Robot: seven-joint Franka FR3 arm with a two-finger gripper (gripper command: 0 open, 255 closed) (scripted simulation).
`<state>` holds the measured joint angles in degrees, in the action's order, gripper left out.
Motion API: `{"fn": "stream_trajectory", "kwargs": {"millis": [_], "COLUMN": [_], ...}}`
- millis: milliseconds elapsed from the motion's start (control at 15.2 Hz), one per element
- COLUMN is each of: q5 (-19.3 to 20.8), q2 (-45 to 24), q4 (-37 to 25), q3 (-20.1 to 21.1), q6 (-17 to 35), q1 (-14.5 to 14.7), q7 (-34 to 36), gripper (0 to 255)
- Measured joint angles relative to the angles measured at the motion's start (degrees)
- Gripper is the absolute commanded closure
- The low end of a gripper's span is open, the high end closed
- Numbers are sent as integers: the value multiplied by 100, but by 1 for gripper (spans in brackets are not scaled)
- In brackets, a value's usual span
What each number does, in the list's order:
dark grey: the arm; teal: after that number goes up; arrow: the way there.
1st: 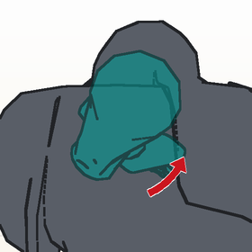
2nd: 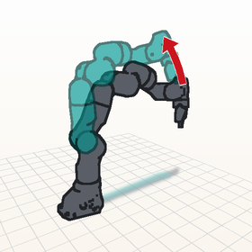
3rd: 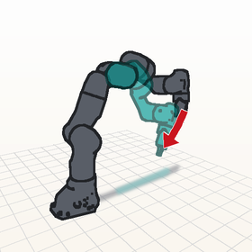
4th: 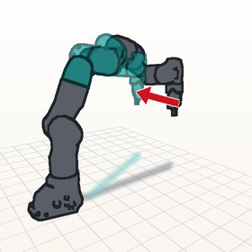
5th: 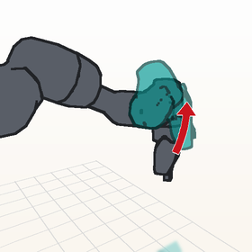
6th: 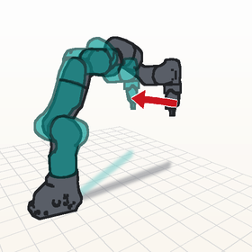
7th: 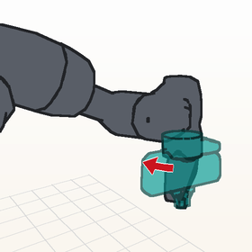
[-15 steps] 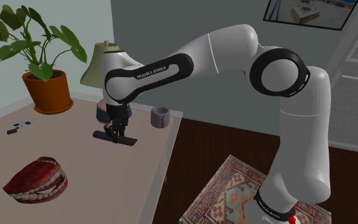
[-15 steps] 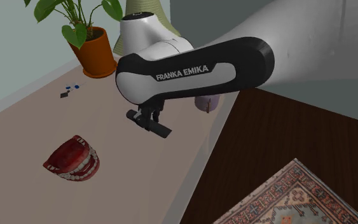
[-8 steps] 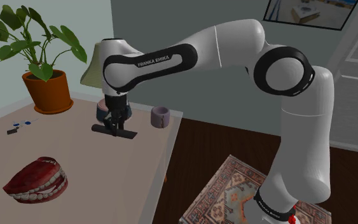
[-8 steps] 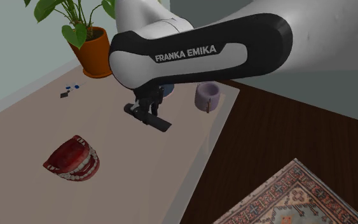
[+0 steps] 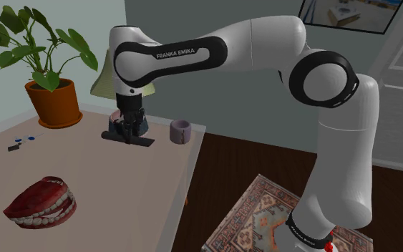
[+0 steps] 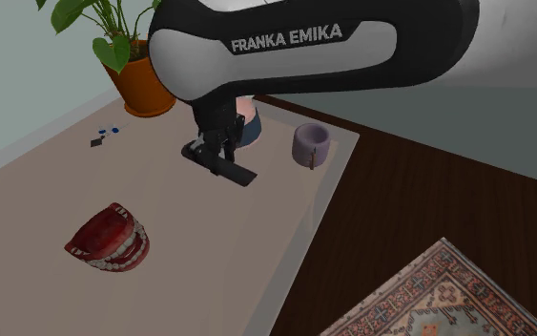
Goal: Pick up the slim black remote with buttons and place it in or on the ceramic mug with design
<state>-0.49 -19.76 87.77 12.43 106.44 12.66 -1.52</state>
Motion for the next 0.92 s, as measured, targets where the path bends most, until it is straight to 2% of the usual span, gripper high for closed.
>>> {"fn": "stream_trajectory", "kwargs": {"millis": [330, 924], "q5": [-14, -221], "q2": [63, 779], "q4": [-236, 728], "q3": [-6, -363], "q6": [-299, -114], "q1": [-26, -770], "q7": [-29, -1135], "gripper": [255, 255]}}
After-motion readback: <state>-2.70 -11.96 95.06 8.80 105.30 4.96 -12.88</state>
